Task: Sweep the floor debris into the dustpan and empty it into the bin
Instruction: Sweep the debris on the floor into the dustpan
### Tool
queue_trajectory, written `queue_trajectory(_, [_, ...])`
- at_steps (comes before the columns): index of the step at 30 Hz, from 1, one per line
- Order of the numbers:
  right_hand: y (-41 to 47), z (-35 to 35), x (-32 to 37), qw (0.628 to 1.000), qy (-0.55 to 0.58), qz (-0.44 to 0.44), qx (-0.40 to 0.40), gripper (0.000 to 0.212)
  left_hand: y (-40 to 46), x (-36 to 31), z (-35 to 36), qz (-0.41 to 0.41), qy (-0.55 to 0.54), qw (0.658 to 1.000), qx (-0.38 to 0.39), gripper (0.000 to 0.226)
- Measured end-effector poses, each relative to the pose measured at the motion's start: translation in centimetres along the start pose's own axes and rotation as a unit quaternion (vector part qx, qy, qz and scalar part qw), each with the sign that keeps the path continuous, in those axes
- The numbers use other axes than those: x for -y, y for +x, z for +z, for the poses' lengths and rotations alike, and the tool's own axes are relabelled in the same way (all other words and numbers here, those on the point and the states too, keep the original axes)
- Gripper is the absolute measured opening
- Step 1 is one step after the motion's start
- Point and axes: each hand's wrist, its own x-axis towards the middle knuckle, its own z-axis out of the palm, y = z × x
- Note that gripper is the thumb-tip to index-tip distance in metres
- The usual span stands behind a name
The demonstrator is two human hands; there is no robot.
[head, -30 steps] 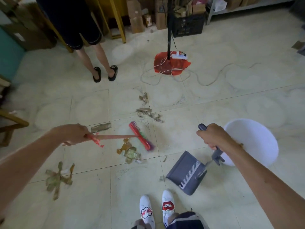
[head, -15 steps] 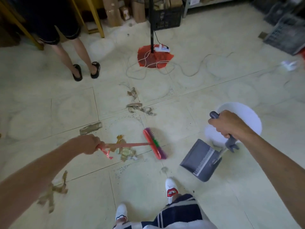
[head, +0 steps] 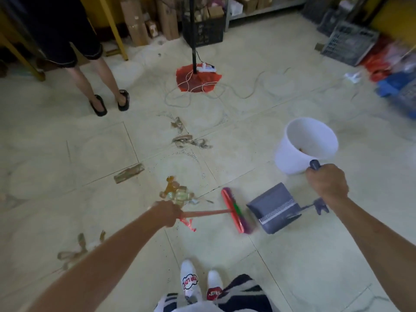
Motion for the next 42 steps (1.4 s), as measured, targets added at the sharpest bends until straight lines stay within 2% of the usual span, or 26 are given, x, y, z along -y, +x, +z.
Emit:
queue_trajectory(4, [-4.0,1.6,-1.1,0.999,0.007,-0.021,0.028,0.038,-3.8,4.0,2.4,-0.05,-0.007,0.999,0.019,0.03])
queue_trajectory(6, [-6.0,2.2,-1.1,0.998,0.027,-0.02,0.053,0.04,-5.3,6.3,2.4,-0.083,0.006,0.997,-0.003,0.027])
queue_trajectory(8, [-7.7,2.9,-0.8,0.99,0.103,0.006,0.099,0.042,-6.8,7.6,2.2,-0.107,-0.019,0.994,-0.017,0.023])
queue_trajectory(9, [-8.3,3.2,-0.3,0.971,0.19,0.026,0.141,0.041,-7.6,8.0,2.3,-0.115,-0.032,0.993,-0.023,0.022])
queue_trajectory(11, [-9.7,3.6,0.8,0.896,0.369,0.084,0.231,0.042,-9.4,8.8,3.5,-0.12,-0.056,0.991,-0.035,0.024])
queue_trajectory(13, [-11.4,4.7,2.0,0.836,0.451,0.106,0.293,0.045,-12.0,10.0,5.7,-0.124,-0.124,0.984,-0.04,0.026])
queue_trajectory(15, [-13.7,6.1,3.8,0.816,0.474,0.107,0.313,0.046,-15.3,10.9,9.4,-0.149,-0.22,0.963,-0.045,0.024])
queue_trajectory(16, [-15.0,7.0,4.8,0.824,0.463,0.1,0.311,0.043,-16.9,11.1,12.0,-0.175,-0.298,0.937,-0.045,0.024])
queue_trajectory(18, [-17.8,8.8,6.6,0.856,0.41,0.073,0.306,0.035,-19.9,11.1,17.7,-0.228,-0.489,0.84,-0.051,0.027])
queue_trajectory(20, [-20.4,10.7,8.2,0.872,0.37,0.048,0.316,0.026,-22.5,10.4,22.9,-0.264,-0.601,0.751,-0.073,0.026])
queue_trajectory(23, [-23.2,13.0,10.9,0.885,0.323,0.006,0.334,0.023,-24.8,8.9,27.7,-0.33,-0.659,0.667,-0.105,0.023])
queue_trajectory(26, [-25.4,15.0,14.6,0.892,0.279,-0.038,0.355,0.029,-24.5,8.1,29.9,-0.417,-0.703,0.563,-0.124,0.031])
queue_trajectory(29, [-27.1,17.3,18.3,0.895,0.235,-0.096,0.366,0.038,-23.0,8.3,30.6,-0.497,-0.699,0.501,-0.116,0.04])
queue_trajectory(31, [-27.9,18.5,20.2,0.899,0.201,-0.13,0.366,0.04,-22.3,9.0,30.2,-0.527,-0.702,0.469,-0.102,0.029])
queue_trajectory(33, [-28.5,19.5,21.4,0.898,0.189,-0.148,0.369,0.041,-21.5,10.2,30.4,-0.531,-0.73,0.421,-0.089,0.033])
queue_trajectory(35, [-28.7,20.0,22.2,0.898,0.187,-0.153,0.367,0.041,-20.2,11.0,30.9,-0.521,-0.764,0.367,-0.101,0.047])
queue_trajectory(37, [-28.2,20.4,22.7,0.9,0.195,-0.147,0.36,0.038,-17.5,10.7,29.8,-0.503,-0.808,0.292,-0.099,0.05])
queue_trajectory(38, [-27.8,20.5,23.1,0.902,0.191,-0.15,0.356,0.036,-15.8,10.1,28.5,-0.492,-0.826,0.256,-0.099,0.049])
queue_trajectory(42, [-25.2,21.0,24.5,0.899,0.165,-0.183,0.363,0.033,-9.7,6.3,19.2,-0.43,-0.88,0.165,-0.118,0.062])
